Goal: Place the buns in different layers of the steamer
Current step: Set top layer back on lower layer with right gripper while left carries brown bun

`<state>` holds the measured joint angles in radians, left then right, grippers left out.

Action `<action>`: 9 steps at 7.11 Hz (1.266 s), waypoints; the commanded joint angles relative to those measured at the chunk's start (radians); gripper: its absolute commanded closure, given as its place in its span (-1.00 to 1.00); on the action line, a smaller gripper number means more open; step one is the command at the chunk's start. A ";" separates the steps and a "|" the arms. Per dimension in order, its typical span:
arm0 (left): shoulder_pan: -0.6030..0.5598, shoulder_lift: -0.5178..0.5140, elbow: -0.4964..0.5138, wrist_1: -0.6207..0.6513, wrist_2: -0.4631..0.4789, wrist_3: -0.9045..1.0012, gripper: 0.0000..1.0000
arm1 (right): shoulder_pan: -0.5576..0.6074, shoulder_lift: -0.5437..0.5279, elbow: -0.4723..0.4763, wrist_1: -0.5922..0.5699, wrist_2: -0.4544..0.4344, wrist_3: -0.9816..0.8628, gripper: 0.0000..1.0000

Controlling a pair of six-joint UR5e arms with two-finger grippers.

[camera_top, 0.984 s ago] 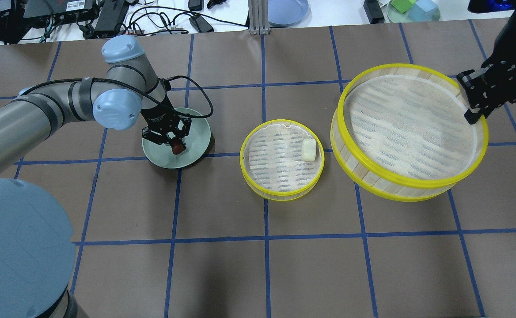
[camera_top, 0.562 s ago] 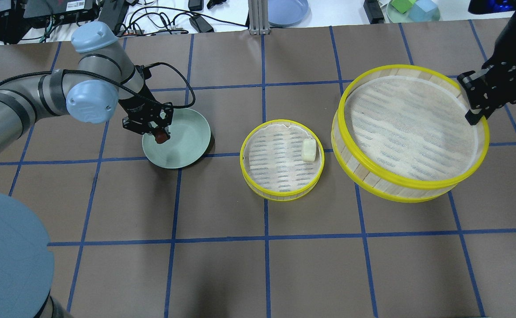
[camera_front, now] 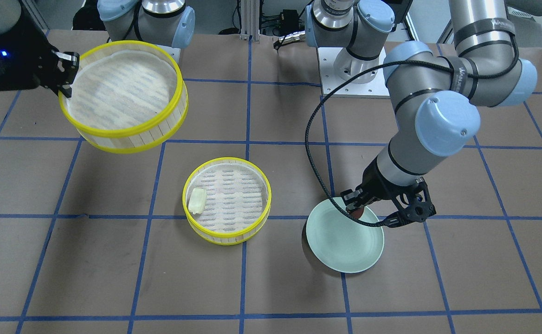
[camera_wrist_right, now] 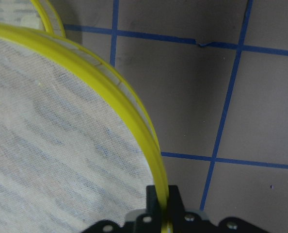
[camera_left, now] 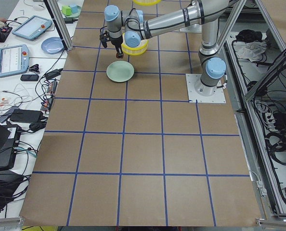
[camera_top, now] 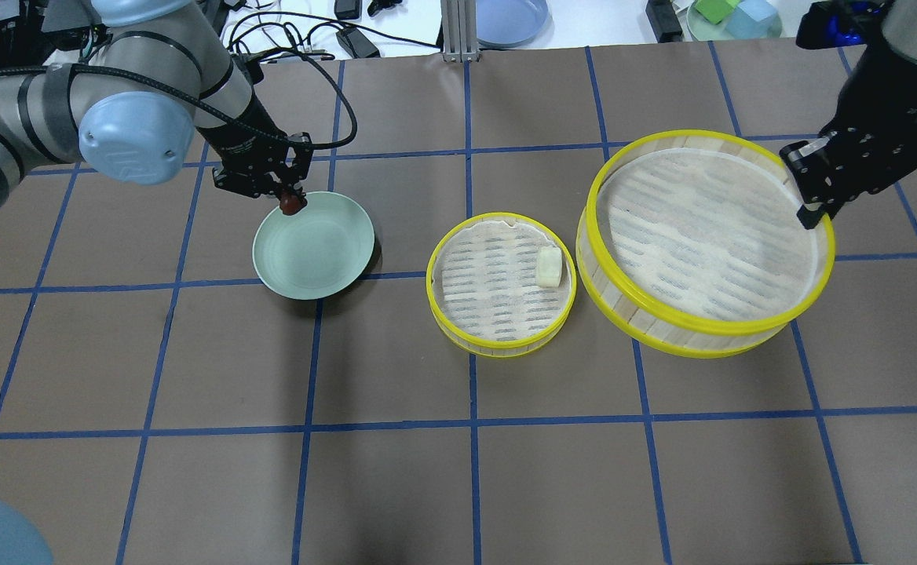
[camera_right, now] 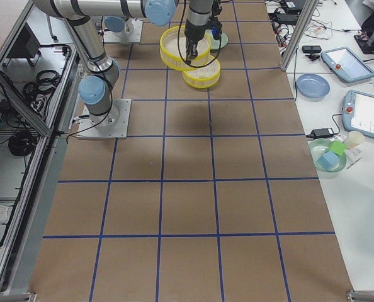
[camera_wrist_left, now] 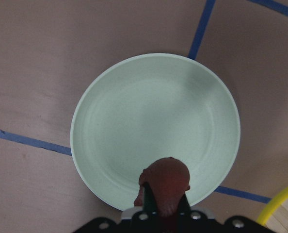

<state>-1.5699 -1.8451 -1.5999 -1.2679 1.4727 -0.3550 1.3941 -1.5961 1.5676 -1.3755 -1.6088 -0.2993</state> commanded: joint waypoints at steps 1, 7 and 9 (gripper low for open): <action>-0.114 0.073 0.011 -0.008 -0.005 -0.144 1.00 | 0.151 0.111 0.011 -0.106 0.007 0.107 1.00; -0.263 0.103 -0.012 -0.044 -0.192 -0.438 1.00 | 0.328 0.338 0.098 -0.499 -0.005 0.298 1.00; -0.263 0.052 -0.014 0.019 -0.207 -0.433 1.00 | 0.329 0.346 0.164 -0.612 -0.003 0.295 1.00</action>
<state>-1.8314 -1.7607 -1.6120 -1.2960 1.2829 -0.7856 1.7207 -1.2561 1.6938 -1.9239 -1.6125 -0.0053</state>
